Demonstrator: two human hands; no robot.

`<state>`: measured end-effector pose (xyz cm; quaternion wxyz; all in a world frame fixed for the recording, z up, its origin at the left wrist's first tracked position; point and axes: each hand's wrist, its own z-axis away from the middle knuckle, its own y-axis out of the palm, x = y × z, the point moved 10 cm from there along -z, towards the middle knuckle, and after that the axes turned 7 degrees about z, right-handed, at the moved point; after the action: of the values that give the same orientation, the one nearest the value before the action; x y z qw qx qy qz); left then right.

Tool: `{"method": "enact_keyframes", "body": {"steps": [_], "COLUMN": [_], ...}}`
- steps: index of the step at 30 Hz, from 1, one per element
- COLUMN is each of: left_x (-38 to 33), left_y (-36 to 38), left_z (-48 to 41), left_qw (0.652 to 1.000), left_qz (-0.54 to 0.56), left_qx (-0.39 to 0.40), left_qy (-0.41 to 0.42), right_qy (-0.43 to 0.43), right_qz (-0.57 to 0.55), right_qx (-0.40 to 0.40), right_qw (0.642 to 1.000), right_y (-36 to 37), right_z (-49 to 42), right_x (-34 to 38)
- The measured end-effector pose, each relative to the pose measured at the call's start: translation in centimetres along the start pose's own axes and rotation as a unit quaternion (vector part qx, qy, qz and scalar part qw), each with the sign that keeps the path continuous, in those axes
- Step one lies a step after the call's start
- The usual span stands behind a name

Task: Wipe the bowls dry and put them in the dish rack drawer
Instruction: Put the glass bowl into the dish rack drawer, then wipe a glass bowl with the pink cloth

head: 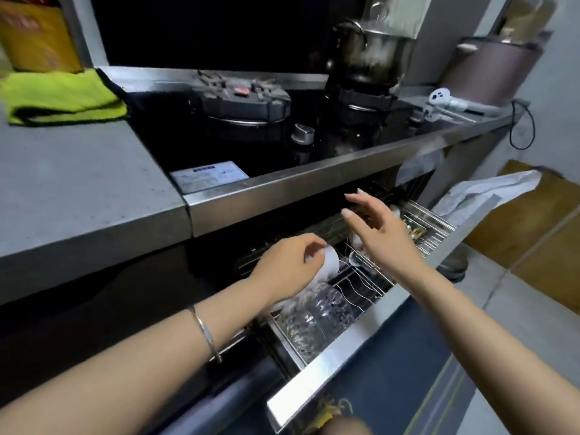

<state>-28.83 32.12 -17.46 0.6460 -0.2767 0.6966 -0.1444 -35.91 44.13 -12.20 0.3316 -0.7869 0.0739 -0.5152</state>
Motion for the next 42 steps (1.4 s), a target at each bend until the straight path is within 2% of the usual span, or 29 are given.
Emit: {"method": "enact_keyframes", "body": {"steps": [3, 5, 8, 18, 23, 26, 31, 35, 38, 42], "left_x": [-5.2, -6.9, -7.2, 0.8, 6.3, 9.1, 11.1, 10.3, 7.8, 4.1], "left_y": [-7.3, -12.5, -20.6, -40.0, -45.3, -45.6, -44.6, -44.3, -45.3, -47.7], "left_z": [3.1, 5.6, 9.7, 24.6, 30.2, 30.9, 29.3, 28.5, 28.9, 29.8], "left_qw": [0.996, 0.993, 0.985, 0.949, 0.904, 0.903, 0.936, 0.961, 0.964, 0.957], "left_qz": [-0.024, -0.009, -0.018, -0.161, -0.242, -0.23, -0.112, 0.037, 0.092, 0.096], "left_qx": [-0.044, -0.083, -0.15, -0.26, -0.265, -0.242, -0.245, -0.239, -0.247, -0.271], "left_qy": [0.069, 0.084, 0.081, -0.08, -0.231, -0.272, -0.227, -0.137, -0.045, 0.038], "right_qy": [-0.064, -0.096, -0.144, -0.284, -0.3, -0.284, -0.243, -0.189, -0.159, -0.12], "right_qz": [0.02, 0.018, 0.032, 0.062, 0.085, 0.103, 0.098, 0.054, -0.034, -0.154], "right_qx": [-0.002, 0.001, 0.046, 0.184, 0.253, 0.3, 0.339, 0.406, 0.466, 0.532], "right_qw": [0.998, 0.995, 0.988, 0.939, 0.916, 0.905, 0.904, 0.893, 0.87, 0.824], "right_y": [0.2, 0.9, 4.4, 20.0, 27.4, 31.0, 33.8, 34.3, 34.9, 35.0], "right_z": [1.4, 2.1, 2.8, 6.5, 8.1, 8.6, 8.2, 8.0, 8.4, 9.7], "right_x": [6.9, 11.0, 17.1, 33.6, 38.8, 40.3, 41.1, 40.5, 41.0, 44.1]}}
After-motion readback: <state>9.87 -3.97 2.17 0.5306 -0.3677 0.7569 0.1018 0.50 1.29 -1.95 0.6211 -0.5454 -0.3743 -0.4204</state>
